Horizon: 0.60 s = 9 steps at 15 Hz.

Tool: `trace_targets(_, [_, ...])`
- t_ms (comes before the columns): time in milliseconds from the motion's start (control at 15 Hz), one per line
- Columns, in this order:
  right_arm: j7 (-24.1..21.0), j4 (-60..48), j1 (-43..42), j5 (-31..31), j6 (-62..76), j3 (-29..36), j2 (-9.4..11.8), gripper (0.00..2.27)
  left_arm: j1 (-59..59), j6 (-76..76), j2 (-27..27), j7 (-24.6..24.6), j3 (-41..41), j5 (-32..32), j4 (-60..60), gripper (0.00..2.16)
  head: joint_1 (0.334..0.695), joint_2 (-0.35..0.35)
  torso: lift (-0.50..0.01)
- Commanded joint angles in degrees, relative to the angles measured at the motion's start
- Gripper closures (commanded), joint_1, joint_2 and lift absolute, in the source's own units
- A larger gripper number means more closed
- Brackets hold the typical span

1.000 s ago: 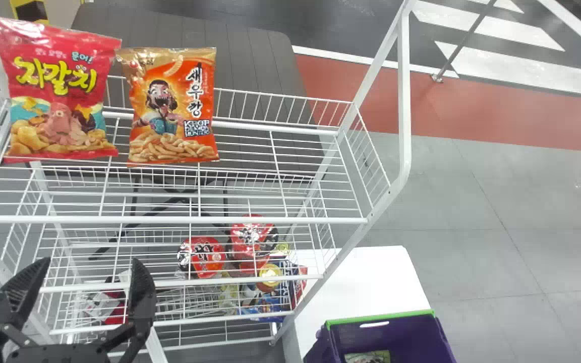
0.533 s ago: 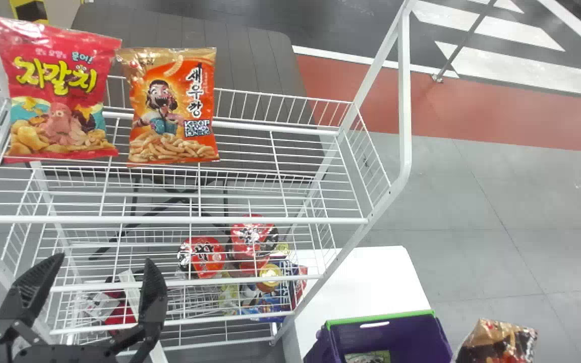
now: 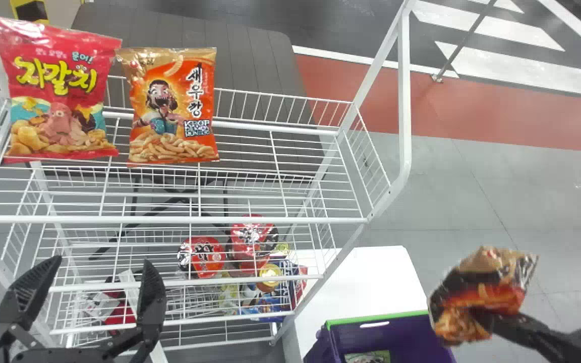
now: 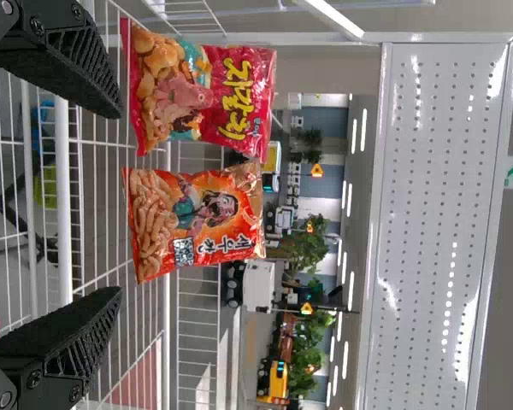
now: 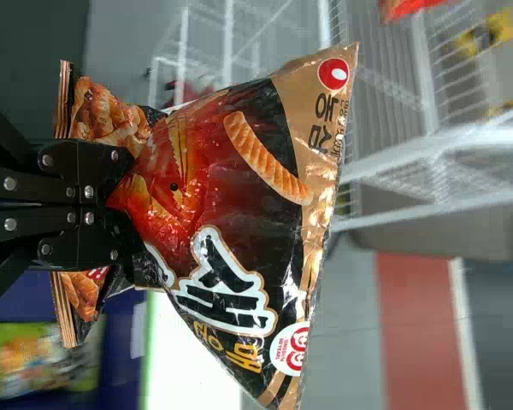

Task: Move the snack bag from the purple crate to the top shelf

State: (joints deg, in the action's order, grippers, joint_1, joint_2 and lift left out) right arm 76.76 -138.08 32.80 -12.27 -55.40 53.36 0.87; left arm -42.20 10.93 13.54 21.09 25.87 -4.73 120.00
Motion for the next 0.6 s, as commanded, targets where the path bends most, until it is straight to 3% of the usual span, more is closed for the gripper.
trace_targets(0, [-0.38, -6.33, -2.22, 1.63, -4.51, -1.42, -0.92, 1.9, -0.34, 0.01, 0.09, 0.0, 0.33, -0.28, -0.03, 0.08, 0.695, -0.35, 0.008])
trace_targets(267, [-4.33, -14.68, -4.15, 1.54, -16.99, -6.69, -0.92, 1.9, -0.52, 0.01, 0.61, 0.0, 1.2, -0.45, 0.23, 0.08, 0.695, -0.35, 0.008])
trace_targets(533, [-5.56, -20.39, -9.07, -3.9, -33.86, -16.01, -0.92, 1.89, -0.52, 0.01, 0.88, 0.0, 1.91, -0.8, 0.14, 0.08, 0.695, -0.35, 0.008])
